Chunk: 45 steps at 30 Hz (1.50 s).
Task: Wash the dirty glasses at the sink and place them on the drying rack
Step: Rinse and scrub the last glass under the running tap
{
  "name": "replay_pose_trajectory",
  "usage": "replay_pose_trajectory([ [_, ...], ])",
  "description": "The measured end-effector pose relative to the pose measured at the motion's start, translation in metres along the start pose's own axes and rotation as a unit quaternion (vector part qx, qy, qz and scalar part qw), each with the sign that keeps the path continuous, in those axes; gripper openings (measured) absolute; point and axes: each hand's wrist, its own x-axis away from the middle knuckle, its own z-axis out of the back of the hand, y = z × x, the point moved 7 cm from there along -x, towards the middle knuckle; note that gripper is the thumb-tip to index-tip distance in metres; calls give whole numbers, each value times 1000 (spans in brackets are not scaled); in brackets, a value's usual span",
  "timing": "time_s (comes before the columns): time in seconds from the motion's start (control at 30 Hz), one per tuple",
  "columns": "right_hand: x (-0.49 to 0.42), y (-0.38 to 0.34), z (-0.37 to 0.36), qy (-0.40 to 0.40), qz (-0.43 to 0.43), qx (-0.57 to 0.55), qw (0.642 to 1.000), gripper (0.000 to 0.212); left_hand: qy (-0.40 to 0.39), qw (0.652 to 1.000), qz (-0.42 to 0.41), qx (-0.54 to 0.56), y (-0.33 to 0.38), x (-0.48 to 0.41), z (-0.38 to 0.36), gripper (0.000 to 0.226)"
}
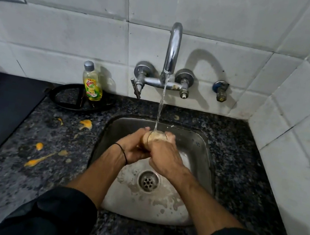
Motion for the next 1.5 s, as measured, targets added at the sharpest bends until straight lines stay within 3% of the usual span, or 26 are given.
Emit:
replay_pose_trajectory([
  [0.07, -6, -2, 4, 12, -32, -50, 998, 20, 1, 999, -39, 16, -1, -3, 4, 26],
  [0.17, -19, -3, 3, 29, -38, -117, 992, 6, 4, 997, -60, 52, -1, 1, 4, 21],
  [0.23, -14, -7, 6, 6, -11, -108, 994, 16, 18, 998, -36, 41, 1, 2, 2, 32],
  [0.3, -5, -4, 4, -34, -5, -27, 999, 41, 16, 1000, 12, 14, 1, 5, -3, 41],
  [0.37, -2, 1, 0, -35, 7, 19, 999, 53, 7, 1000, 25, 8, 0, 7, -6, 40],
  [0.43, -4, -5, -3, -40, -7, -86, 995, 42, 19, 999, -8, 24, -3, 5, 0, 28],
  [0.5, -14, 2, -10, -44, -83, -250, 964, 40, 25, 997, -36, 59, -5, 3, 5, 27],
  [0.57, -25, 9, -25, -46, -75, -267, 960, 42, 17, 996, -48, 76, -6, 1, 6, 30],
  [0.67, -20, 7, -17, 15, -28, -92, 995, 42, 5, 1000, -4, 17, -3, -1, 1, 50],
  [0.73, -13, -2, -12, 24, 42, 48, 998, 47, 6, 1000, 11, 9, -3, 2, -3, 54],
  [0.8, -10, -3, -6, 30, 24, -34, 999, 51, 22, 999, -27, 14, -2, -3, 1, 39],
  [0.83, -11, 1, -4, 21, -32, -149, 988, 51, 30, 998, -51, 20, -3, -5, 4, 30],
  [0.9, -19, 14, -19, 5, -134, -377, 917, 55, 42, 995, -82, 48, -5, -8, 9, 22],
  [0.93, -23, 16, -26, 5, -143, -421, 896, 58, 39, 993, -84, 68, -5, -9, 9, 24],
  [1.0, -24, 11, -23, 2, -92, -353, 931, 59, 36, 994, -73, 69, -2, -11, 8, 38],
  [1.07, -15, 7, -17, 15, -19, -140, 990, 59, 40, 998, -26, 36, -2, -11, 5, 50],
  [1.13, -7, 7, -13, 21, 31, 14, 999, 68, 45, 999, -6, 14, -2, -8, 3, 47],
  [1.17, -3, 5, -10, 26, 38, 12, 999, 67, 46, 999, -18, 16, -3, -8, 4, 43],
  [1.2, -1, 3, -10, 19, 17, -58, 998, 64, 52, 998, -37, 22, -3, -8, 6, 36],
  [1.23, -1, 4, -10, 6, -29, -200, 979, 61, 51, 997, -54, 36, -6, -7, 6, 27],
  [1.3, -5, 5, -23, -14, -131, -476, 870, 61, 46, 994, -72, 69, -12, -7, 8, 18],
  [1.33, -8, 6, -29, -12, -158, -526, 836, 58, 53, 993, -75, 81, -13, -7, 11, 19],
  [1.37, -8, 3, -24, 5, -140, -516, 845, 51, 57, 992, -74, 82, -12, -10, 14, 20],
  [1.4, -7, 1, -15, 27, -98, -448, 888, 43, 65, 994, -67, 60, -9, -9, 16, 22],
  [1.47, 2, -5, -11, 27, -15, -209, 978, 47, 70, 997, -35, -1, -5, -11, 18, 33],
  [1.5, 7, -5, -10, 15, 9, -84, 996, 57, 68, 997, -15, -15, -5, -10, 17, 41],
])
